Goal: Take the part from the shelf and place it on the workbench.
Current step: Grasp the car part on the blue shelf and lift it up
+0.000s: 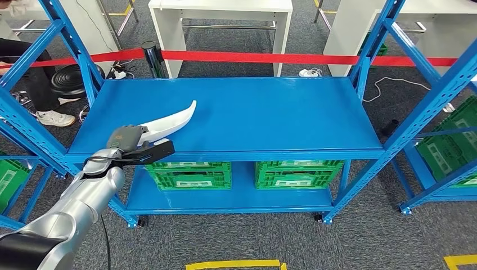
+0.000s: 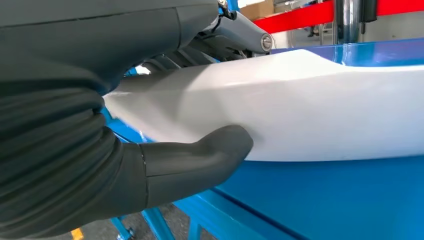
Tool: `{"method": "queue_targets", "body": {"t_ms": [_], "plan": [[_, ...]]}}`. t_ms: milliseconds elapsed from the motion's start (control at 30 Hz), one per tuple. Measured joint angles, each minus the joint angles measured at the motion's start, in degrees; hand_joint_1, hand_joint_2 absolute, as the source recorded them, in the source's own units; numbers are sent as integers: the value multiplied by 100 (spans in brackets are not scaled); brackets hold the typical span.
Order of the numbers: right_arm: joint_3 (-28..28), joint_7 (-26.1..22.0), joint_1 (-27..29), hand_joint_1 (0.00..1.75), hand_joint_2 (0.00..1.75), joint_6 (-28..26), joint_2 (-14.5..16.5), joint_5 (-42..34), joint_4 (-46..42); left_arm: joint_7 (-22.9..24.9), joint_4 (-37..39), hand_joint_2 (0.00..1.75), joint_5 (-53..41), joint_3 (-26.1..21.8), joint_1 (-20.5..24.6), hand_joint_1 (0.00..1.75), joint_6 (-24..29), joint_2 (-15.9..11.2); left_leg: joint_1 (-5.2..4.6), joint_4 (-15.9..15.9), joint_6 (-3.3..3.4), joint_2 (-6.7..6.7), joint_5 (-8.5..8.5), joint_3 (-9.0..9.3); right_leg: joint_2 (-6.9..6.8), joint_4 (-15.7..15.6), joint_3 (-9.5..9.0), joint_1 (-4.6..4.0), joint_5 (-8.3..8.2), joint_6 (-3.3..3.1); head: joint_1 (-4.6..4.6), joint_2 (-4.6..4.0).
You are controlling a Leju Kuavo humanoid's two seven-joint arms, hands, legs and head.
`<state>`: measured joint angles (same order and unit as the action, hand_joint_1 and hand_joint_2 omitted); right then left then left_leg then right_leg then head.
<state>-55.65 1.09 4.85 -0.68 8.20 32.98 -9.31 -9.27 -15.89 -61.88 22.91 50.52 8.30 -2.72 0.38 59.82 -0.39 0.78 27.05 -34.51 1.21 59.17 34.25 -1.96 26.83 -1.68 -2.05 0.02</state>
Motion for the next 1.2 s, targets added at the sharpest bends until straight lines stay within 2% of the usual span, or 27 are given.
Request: {"method": "queue_targets", "body": {"t_ms": [200, 267, 367, 433, 533, 667, 733, 833, 1033, 1200], "plan": [[-10, 0, -8, 0, 0, 0, 4, 13, 0, 47, 5, 175, -153, 110, 41, 175, 145, -10, 0, 0, -1, 2, -1, 5, -1, 4, -2, 0, 0, 0, 0, 0], [-14, -1, -10, 0, 0, 0, 7, 20, 0, 72, 9, 175, -320, 193, 39, 175, 423, -16, 0, 0, -2, 2, -1, 5, -1, 5, -2, -1, 0, 0, 0, 0], [-16, -11, -10, 0, 0, 0, 7, 27, 0, 14, 5, 175, -457, 301, 22, 175, 1117, -29, 0, 0, -3, 3, -1, 5, -1, 6, 0, -1, 0, -1, 0, 0], [-23, -33, -7, 0, 0, -1, 7, 24, 0, -209, -33, 175, -388, 308, 7, 175, 1736, -25, 0, 0, -3, 4, -2, 5, -1, 6, 0, -1, 1, -2, 1, 0], [-39, -90, 7, 0, 0, -3, 7, 7, 0, -802, -220, 175, -58, 219, -14, 175, 2603, 36, 0, 0, -3, 17, -2, 2, -15, 5, -1, 0, 4, -5, 1, 0], [-45, -107, 11, 0, 0, -13, 7, 0, 1, -1164, -445, 175, 163, 81, -47, 175, 2854, 128, -2, 0, -2, 13, 0, 3, -11, 4, -3, 2, 5, -6, 0, 0], [-48, -91, 12, 0, 0, -28, 7, 2, 2, -1579, -674, 175, 391, -15, -134, 175, 2972, 170, -2, 1, -2, 10, 1, 4, -7, 3, -2, 3, 5, -6, 0, 0], [-50, -62, 12, 0, 0, -37, 7, 19, 1, -1974, -1656, 175, 856, -178, -477, 175, 2792, 197, -2, 1, -2, 14, 1, 4, -11, 3, -3, 3, 5, -6, 1, 0], [-77, -88, 14, 0, 0, -35, 7, 49, 0, -2272, -4608, 175, 2214, -294, -1542, 175, 2015, 77, -1, 0, -9, 8, 14, 4, -6, 3, -2, 1, 16, -8, 1, 0], [-105, -97, 13, 0, 0, -35, 7, 69, 0, -2626, -5817, 175, 2772, -339, -1947, 175, 1737, -32, 0, -2, -8, 17, 15, 1, -15, 5, -4, 0, 21, -9, 1, 0]]}}
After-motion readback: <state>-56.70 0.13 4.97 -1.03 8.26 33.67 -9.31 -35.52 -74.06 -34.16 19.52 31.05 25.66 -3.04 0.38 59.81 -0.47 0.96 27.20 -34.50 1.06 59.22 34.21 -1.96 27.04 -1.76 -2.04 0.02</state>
